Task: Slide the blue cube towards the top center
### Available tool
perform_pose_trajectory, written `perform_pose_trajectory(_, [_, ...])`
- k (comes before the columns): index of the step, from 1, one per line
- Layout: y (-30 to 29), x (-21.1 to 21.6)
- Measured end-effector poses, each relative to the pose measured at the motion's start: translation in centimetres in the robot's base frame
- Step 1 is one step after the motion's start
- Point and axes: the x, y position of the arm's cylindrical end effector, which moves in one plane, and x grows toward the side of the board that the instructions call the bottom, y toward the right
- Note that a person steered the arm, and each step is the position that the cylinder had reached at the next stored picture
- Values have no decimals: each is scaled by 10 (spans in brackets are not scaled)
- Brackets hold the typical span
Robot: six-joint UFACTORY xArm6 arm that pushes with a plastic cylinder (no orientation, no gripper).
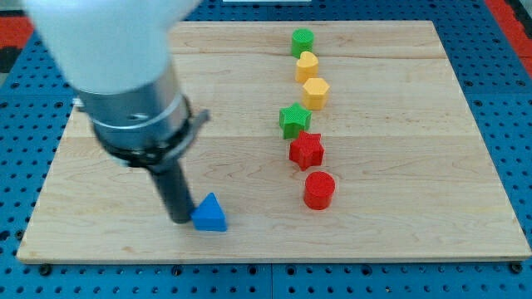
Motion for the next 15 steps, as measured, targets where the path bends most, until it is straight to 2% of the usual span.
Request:
perform_pose_trajectory(1, [64,0])
perform_pose_trajectory(2, [88,4])
perform_pose_trajectory(3, [101,19])
perform_pose_trajectory(4, [80,15])
perform_pose_trajectory(6, [-77,-141])
perform_pose_trajectory(7, [-95,-192])
perform_pose_trajectory(8, [-59,-237])
perform_pose_trajectory(9, [-11,-248])
perform_pose_trajectory(10, [-5,-218])
perform_pose_trajectory(11, [22,-216])
perform_pose_trajectory(12, [0,-188])
perform_pose_trajectory(13, [8,-131])
perform_pose_trajectory(14, [60,-154])
perform_pose_trajectory(15, [54,-221])
